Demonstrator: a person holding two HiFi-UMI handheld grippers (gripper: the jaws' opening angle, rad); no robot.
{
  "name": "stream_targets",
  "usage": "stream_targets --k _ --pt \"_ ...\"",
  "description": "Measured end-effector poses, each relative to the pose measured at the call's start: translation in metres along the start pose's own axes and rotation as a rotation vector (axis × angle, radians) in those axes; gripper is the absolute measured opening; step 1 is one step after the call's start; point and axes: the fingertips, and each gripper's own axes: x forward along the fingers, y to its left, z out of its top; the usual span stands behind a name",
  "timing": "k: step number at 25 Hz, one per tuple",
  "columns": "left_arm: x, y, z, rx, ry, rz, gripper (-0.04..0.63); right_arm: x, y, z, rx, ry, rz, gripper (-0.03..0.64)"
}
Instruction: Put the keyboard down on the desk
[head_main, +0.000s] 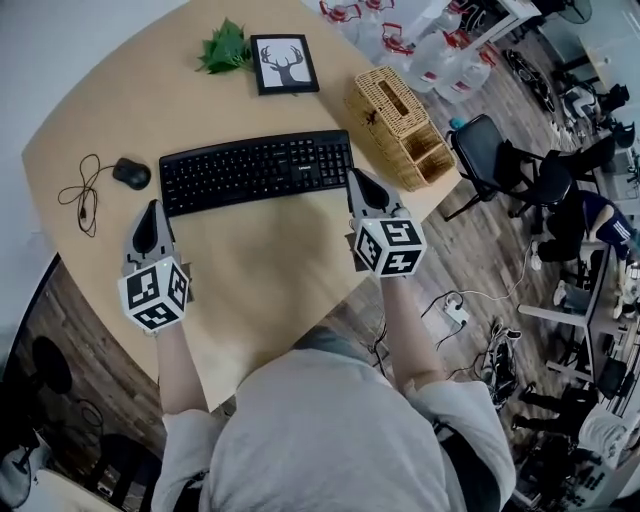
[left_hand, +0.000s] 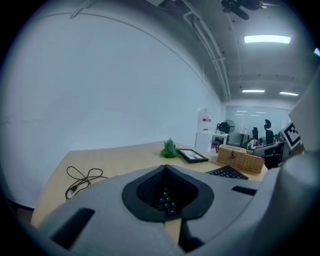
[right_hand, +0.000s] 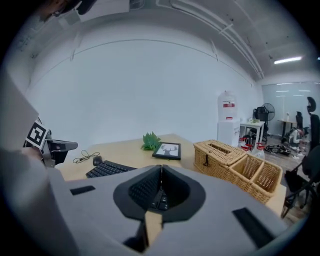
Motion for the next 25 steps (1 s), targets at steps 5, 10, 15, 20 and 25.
stream_targets --k 5,10,15,20,25 --pt "-0.055 -0.019 0.038 0.021 -0.081 0.005 0.009 -0.047 0.017 0.024 -0.017 -0.061 0.032 0.014" --pt "-0.097 -0.030 0.066 0.025 -0.158 0.016 0.011 -0.082 0.032 0.042 -0.050 -0.117 0.056 0.014" --pt "-0.129 -0.037 0.085 0.028 -0.216 0.029 0.011 -0.106 0.042 0.055 -0.070 -0.163 0.078 0.015" --pt "-0.159 -0.043 0.097 0.037 -0.254 0.035 0.011 -0.132 0.051 0.067 -0.071 -0.210 0.095 0.015" --pt "-0.187 -0.049 0.106 0.035 -0.296 0.048 0.011 -0.159 0.057 0.080 -0.086 -0.263 0.106 0.015"
